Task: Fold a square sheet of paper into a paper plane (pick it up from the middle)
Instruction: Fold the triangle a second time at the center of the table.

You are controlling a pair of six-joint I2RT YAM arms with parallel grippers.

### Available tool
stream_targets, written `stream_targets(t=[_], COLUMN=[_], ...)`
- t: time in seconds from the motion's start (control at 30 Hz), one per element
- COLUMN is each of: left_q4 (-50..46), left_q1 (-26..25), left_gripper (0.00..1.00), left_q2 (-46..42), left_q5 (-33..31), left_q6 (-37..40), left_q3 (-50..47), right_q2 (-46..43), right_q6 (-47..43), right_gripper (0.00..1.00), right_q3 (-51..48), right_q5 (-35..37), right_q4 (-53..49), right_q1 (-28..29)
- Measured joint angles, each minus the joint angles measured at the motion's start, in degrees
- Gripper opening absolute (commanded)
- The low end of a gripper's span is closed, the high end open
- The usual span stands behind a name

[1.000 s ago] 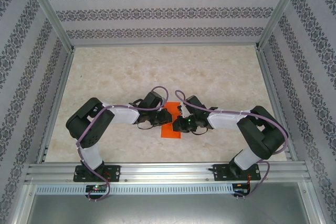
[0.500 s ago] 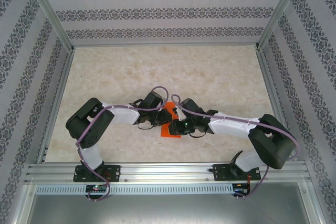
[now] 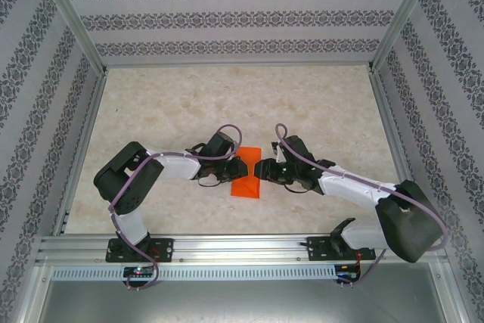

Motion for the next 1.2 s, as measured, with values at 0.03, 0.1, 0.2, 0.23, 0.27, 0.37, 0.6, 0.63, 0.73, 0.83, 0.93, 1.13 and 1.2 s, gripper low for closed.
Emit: stream_targets(t=[0.03, 0.1, 0.2, 0.23, 0.27, 0.37, 0.6, 0.63, 0.73, 0.83, 0.93, 1.13, 1.2], left_q4=[0.00, 0.00, 0.00, 0.00, 0.00, 0.00, 0.00, 0.00, 0.00, 0.00, 0.00, -0.02, 0.00], left_q1=[0.00, 0.00, 0.00, 0.00, 0.00, 0.00, 0.00, 0.00, 0.00, 0.00, 0.00, 0.00, 0.00], left_gripper=[0.19, 0.19, 0.19, 0.19, 0.19, 0.19, 0.19, 0.19, 0.19, 0.19, 0.19, 0.19, 0.19], left_q2=[0.00, 0.00, 0.00, 0.00, 0.00, 0.00, 0.00, 0.00, 0.00, 0.00, 0.00, 0.00, 0.00], left_q5=[0.00, 0.00, 0.00, 0.00, 0.00, 0.00, 0.00, -0.02, 0.00, 0.00, 0.00, 0.00, 0.00], left_q6=[0.00, 0.00, -0.02, 0.00, 0.00, 0.00, 0.00, 0.00, 0.00, 0.00, 0.00, 0.00, 0.00], left_q3=[0.00, 0.00, 0.00, 0.00, 0.00, 0.00, 0.00, 0.00, 0.00, 0.00, 0.00, 0.00, 0.00], right_q2=[1.14, 4.00, 6.78, 7.28, 7.50, 7.58, 9.99, 10.43, 11.34, 11.32, 11.08, 10.54, 10.73], right_q6=[0.17, 1.07, 1.57, 1.57, 1.68, 2.67, 4.17, 4.39, 4.66, 4.90, 5.22, 6.12, 6.51], right_gripper=[0.41, 0.41, 0.41, 0.41, 0.41, 0.41, 0.40, 0.40, 0.41, 0.43, 0.44, 0.41, 0.39], right_q3=[0.15, 0.61, 1.11, 1.18, 1.18, 1.20, 1.33, 1.33, 1.36, 1.38, 1.38, 1.05, 1.07], right_q5=[-0.50, -1.66, -2.36, -2.54, -2.78, -3.23, -3.41, -3.41, -3.39, -3.30, -2.89, -3.15, -3.52], right_q4=[0.11, 0.57, 0.63, 0.72, 0.90, 1.88, 3.58, 3.72, 3.93, 3.74, 3.30, 4.48, 5.16], right_q1=[0.02, 0.02, 0.00, -0.02, -0.11, -0.35, -0.37, -0.37, -0.37, -0.37, -0.37, -0.72, -0.70])
